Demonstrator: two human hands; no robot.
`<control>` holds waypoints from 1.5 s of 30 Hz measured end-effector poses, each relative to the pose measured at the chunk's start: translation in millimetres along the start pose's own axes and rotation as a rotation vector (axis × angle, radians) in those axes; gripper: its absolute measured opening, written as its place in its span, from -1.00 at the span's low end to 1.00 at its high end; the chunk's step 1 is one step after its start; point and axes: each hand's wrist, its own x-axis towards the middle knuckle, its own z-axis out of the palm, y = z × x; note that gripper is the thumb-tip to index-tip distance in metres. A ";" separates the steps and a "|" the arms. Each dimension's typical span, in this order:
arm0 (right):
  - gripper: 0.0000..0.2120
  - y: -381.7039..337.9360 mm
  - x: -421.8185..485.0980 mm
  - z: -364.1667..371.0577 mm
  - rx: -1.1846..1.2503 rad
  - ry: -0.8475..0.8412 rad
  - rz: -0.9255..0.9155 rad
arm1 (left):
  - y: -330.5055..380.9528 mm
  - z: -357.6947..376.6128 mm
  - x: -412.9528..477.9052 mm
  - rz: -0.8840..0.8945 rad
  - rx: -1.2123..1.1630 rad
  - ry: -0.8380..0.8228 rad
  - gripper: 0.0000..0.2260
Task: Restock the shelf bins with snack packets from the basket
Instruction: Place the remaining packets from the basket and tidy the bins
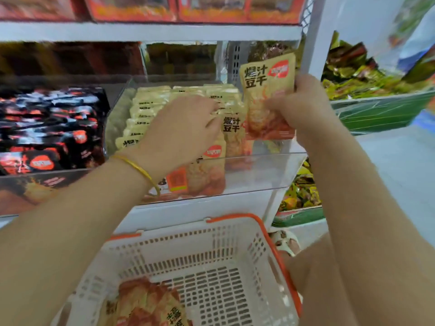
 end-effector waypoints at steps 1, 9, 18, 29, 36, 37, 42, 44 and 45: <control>-0.73 5.0 12.2 8.3 -0.059 -0.055 0.040 | -2.7 4.4 3.4 -0.013 0.025 -0.067 -0.50; -0.48 48.7 33.7 42.9 -0.632 -0.303 0.177 | -12.7 25.6 1.2 -0.061 0.084 -0.165 -0.58; -0.54 49.2 31.8 58.0 -0.628 -0.374 0.194 | -15.6 27.7 0.5 -0.047 0.041 -0.139 -0.56; -0.86 8.1 -87.6 28.6 -0.391 -0.202 -0.205 | -34.7 38.3 -118.2 0.163 -0.060 0.169 -0.76; -0.76 154.2 -199.8 181.1 -0.774 -1.291 -0.105 | -109.8 107.9 -207.7 -0.287 0.138 -0.555 -0.75; -0.77 180.9 -218.0 199.4 -0.800 -1.354 -0.121 | -115.2 113.0 -210.9 -0.327 0.168 -0.628 -0.76; -0.42 245.3 -296.3 264.9 -0.894 -1.490 -0.432 | -128.9 132.7 -222.4 -0.427 0.178 -0.746 -0.88; -0.26 255.0 -324.7 280.7 -0.939 -1.557 -0.549 | -134.0 136.5 -228.2 -0.447 0.168 -0.785 -0.86; -0.26 259.8 -336.4 285.2 -0.983 -1.574 -0.546 | -136.2 137.5 -230.6 -0.459 0.161 -0.810 -0.83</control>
